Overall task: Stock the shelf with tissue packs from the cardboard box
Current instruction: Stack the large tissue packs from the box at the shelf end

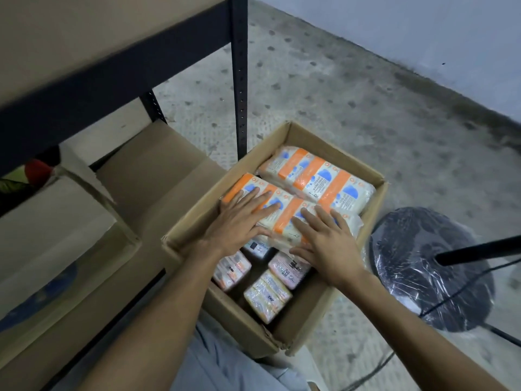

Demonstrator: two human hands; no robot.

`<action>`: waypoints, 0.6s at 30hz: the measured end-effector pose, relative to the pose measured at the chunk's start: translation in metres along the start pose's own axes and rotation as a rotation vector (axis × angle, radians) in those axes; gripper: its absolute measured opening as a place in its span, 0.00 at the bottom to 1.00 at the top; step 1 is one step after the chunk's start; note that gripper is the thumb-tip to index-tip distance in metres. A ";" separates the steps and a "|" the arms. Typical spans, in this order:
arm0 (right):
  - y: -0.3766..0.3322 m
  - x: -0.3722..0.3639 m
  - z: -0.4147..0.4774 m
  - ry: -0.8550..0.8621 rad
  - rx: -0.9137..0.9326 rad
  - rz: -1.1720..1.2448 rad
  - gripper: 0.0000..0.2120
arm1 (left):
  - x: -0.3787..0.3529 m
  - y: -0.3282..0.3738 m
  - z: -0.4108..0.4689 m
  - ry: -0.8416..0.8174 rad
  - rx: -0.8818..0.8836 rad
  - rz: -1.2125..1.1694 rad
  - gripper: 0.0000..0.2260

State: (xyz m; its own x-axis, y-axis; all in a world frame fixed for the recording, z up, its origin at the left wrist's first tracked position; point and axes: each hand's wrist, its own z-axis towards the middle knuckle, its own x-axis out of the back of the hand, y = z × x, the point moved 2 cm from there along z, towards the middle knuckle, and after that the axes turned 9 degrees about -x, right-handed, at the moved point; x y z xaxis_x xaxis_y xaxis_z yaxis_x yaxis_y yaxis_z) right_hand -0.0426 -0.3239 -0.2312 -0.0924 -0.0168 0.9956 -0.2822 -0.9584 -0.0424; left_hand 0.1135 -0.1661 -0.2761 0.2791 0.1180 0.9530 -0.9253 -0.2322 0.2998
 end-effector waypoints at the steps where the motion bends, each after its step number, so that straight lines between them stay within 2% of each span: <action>1: 0.001 0.000 0.001 0.010 0.004 0.022 0.28 | 0.001 0.000 0.001 0.019 0.001 -0.011 0.27; 6: 0.007 0.006 0.004 0.097 0.029 0.111 0.23 | 0.006 0.001 0.002 0.132 0.025 -0.089 0.22; 9: 0.010 0.012 0.006 0.082 0.010 0.154 0.23 | 0.015 0.006 0.003 0.205 0.066 -0.150 0.19; 18: 0.010 0.049 0.007 -0.005 0.010 0.249 0.22 | 0.047 0.023 -0.002 0.293 0.162 -0.180 0.23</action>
State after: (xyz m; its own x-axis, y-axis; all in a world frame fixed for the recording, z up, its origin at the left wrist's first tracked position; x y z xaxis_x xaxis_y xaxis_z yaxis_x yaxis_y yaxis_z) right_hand -0.0433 -0.3362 -0.1818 -0.1536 -0.2541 0.9549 -0.2420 -0.9273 -0.2857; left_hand 0.1050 -0.1634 -0.2244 0.3270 0.4364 0.8382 -0.8089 -0.3293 0.4870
